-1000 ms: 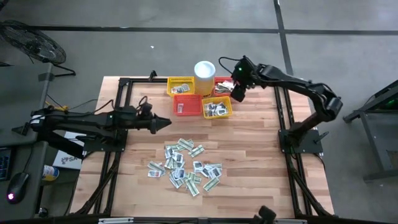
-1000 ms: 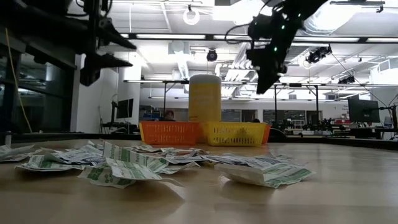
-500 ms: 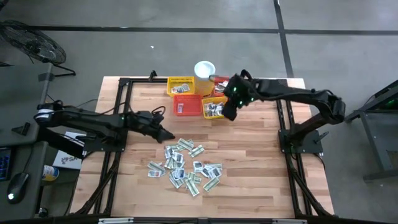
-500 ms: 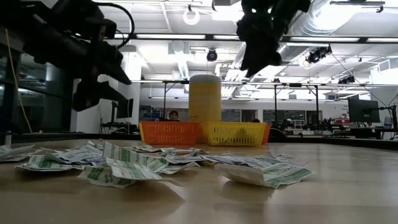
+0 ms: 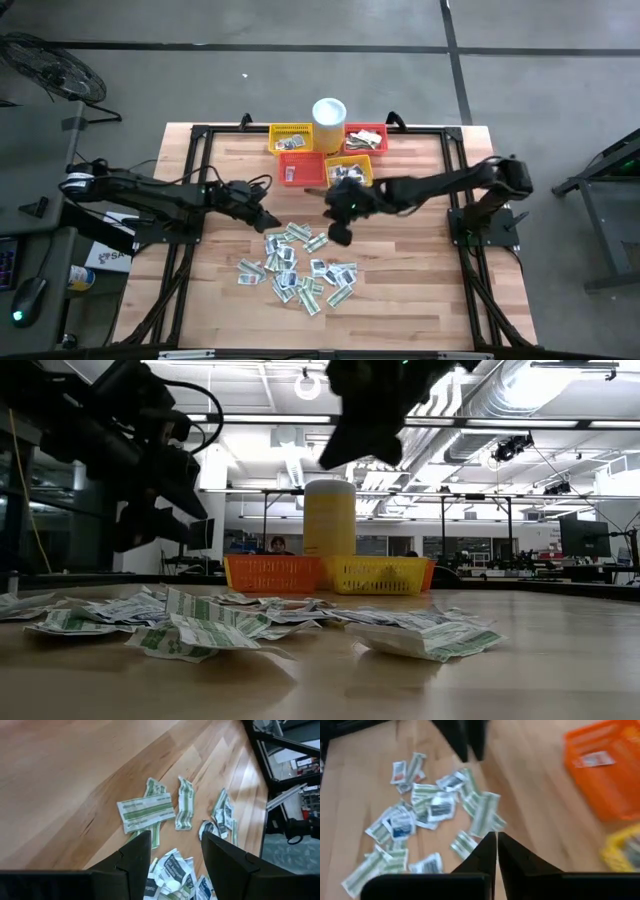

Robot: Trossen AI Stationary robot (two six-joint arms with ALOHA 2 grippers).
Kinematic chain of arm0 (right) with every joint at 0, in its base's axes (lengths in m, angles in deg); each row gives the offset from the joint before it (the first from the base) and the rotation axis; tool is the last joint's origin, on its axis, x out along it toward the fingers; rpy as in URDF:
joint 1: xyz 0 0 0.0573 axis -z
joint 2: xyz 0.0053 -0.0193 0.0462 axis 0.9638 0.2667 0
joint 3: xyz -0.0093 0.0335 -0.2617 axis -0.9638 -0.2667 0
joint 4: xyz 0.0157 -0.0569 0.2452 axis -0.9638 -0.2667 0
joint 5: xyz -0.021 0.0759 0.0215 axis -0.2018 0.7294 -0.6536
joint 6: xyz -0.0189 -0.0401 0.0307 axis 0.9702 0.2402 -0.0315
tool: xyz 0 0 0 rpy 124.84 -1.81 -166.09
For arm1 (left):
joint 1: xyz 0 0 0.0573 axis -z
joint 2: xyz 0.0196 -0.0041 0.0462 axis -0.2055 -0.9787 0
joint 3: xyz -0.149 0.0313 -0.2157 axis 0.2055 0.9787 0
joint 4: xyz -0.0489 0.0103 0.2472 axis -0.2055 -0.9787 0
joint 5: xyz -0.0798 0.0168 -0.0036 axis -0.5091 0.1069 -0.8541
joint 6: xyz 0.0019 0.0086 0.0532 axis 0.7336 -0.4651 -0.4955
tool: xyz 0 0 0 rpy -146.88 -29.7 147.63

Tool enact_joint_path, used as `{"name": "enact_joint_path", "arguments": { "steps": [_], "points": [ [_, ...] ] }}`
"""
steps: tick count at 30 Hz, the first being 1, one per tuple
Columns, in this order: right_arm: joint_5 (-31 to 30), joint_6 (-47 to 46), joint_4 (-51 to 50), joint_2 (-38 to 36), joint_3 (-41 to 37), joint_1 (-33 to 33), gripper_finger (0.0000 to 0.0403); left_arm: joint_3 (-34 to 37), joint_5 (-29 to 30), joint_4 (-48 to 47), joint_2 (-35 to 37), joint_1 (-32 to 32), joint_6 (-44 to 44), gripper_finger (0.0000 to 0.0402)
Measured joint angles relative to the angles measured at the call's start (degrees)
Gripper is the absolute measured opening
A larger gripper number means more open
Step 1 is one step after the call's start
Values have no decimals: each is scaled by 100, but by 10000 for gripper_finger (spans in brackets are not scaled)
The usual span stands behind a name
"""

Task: Pick & Place First Aid Supplies
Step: Put the green bandage pack into the top orange basket

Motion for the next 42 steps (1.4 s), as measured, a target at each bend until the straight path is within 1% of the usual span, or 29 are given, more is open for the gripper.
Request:
{"name": "enact_joint_path", "arguments": {
  "steps": [4,8,13,21,32,36,42],
  "points": [
    [69,-151,847,605,0,-161,2,0,2,-3,-71,0,0,175],
    [173,-248,1431,1160,0,-206,1,0,2,7,-71,0,40,175],
    [260,-296,1611,1611,0,-203,1,0,-8,5,-71,0,189,175],
    [356,-261,1820,2053,0,-201,0,0,140,4,-70,0,548,175],
    [332,-165,2375,2289,0,-185,0,-2,268,3,-69,0,919,175],
    [385,-193,2265,2492,0,-184,0,-2,313,31,-66,0,1006,175],
    [449,-258,2276,2569,7,-172,0,-2,386,43,-89,0,1196,175]
  ]
}}
